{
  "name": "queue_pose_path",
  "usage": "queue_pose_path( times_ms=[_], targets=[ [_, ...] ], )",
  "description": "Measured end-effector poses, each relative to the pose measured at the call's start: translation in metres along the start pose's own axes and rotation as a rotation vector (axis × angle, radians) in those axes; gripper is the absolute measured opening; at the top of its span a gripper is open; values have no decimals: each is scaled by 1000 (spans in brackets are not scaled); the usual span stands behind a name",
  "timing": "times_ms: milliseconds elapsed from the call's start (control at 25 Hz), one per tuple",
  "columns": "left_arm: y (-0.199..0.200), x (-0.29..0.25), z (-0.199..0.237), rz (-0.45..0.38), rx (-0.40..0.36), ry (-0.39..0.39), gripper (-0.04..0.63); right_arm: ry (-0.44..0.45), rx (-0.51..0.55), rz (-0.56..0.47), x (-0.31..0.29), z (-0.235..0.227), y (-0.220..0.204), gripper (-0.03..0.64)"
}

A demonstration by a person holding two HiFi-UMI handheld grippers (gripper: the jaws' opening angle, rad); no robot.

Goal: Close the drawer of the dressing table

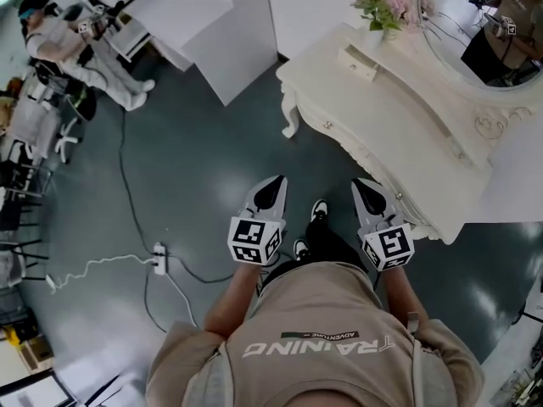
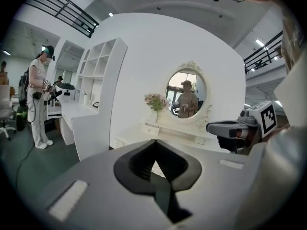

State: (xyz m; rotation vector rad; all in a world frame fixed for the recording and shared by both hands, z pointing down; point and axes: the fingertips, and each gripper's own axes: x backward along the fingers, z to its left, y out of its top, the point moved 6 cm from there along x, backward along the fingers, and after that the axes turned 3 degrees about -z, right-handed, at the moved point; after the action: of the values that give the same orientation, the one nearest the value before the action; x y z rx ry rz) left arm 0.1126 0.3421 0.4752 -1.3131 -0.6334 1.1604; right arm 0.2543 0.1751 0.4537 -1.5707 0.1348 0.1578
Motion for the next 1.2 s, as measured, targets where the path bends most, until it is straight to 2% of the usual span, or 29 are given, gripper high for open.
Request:
queue_pose_path(
  times_ms=[160,560,840,1200],
  targets=[
    [17,-20,15,13,-23,20,18,42,-46,16,-30,-17,-6,2],
    [68,-96,38,-6,-78,35,18,94,-38,-35,-103,-76,19,2],
    [84,-137,45,-1,-70,49,18,95,-39,-9,-128,-116,18,3],
    [87,-167,67,29,-39,59,18,101,-49,23,-160,-138,16,2]
  ],
)
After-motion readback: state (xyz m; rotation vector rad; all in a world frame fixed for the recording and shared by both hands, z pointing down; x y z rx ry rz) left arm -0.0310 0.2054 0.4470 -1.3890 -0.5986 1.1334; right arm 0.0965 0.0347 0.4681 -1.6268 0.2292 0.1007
